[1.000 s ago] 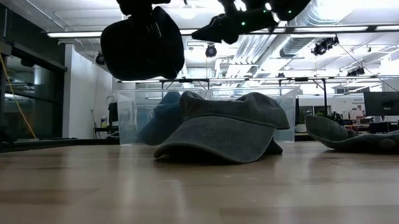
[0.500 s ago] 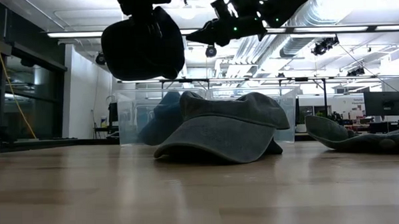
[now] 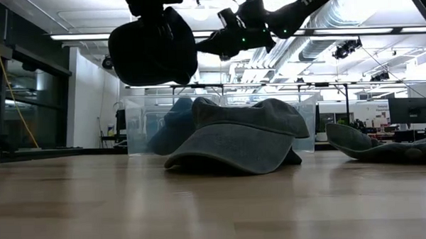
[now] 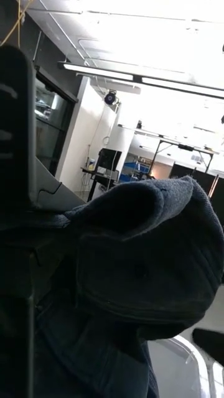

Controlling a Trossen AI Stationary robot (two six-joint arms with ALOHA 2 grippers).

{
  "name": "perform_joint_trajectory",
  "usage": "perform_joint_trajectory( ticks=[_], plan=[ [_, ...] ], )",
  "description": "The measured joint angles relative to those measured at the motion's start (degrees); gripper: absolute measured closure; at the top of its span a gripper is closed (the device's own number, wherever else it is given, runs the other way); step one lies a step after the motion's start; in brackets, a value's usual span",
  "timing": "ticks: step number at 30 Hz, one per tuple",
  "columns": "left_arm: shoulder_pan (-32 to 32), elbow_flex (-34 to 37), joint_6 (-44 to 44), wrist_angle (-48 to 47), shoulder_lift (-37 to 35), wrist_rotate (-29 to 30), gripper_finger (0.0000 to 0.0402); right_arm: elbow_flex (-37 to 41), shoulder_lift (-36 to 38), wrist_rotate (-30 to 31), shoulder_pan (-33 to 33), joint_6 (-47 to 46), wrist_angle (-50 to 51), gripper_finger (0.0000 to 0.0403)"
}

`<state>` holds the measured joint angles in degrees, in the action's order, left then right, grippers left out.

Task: Pick and place caps into container
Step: Put the blue cap into the left transparent container

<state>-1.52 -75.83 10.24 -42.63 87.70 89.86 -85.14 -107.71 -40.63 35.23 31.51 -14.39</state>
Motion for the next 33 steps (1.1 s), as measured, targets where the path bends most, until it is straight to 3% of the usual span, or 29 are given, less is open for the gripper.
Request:
perform_joint_trajectory(
  ticks=[15,33],
  plan=[
    [0.0,0.0,0.4,2.3,0.0,-1.3,0.0391,0.0,-1.2,-1.9,-1.3,-0.9,-2.6,0.0142],
    [0.0,0.0,18.2,19.4,0.0,-4.3,0.0391,0.0,-1.5,-3.3,-2.3,-0.8,-3.1,0.0142]
  ],
)
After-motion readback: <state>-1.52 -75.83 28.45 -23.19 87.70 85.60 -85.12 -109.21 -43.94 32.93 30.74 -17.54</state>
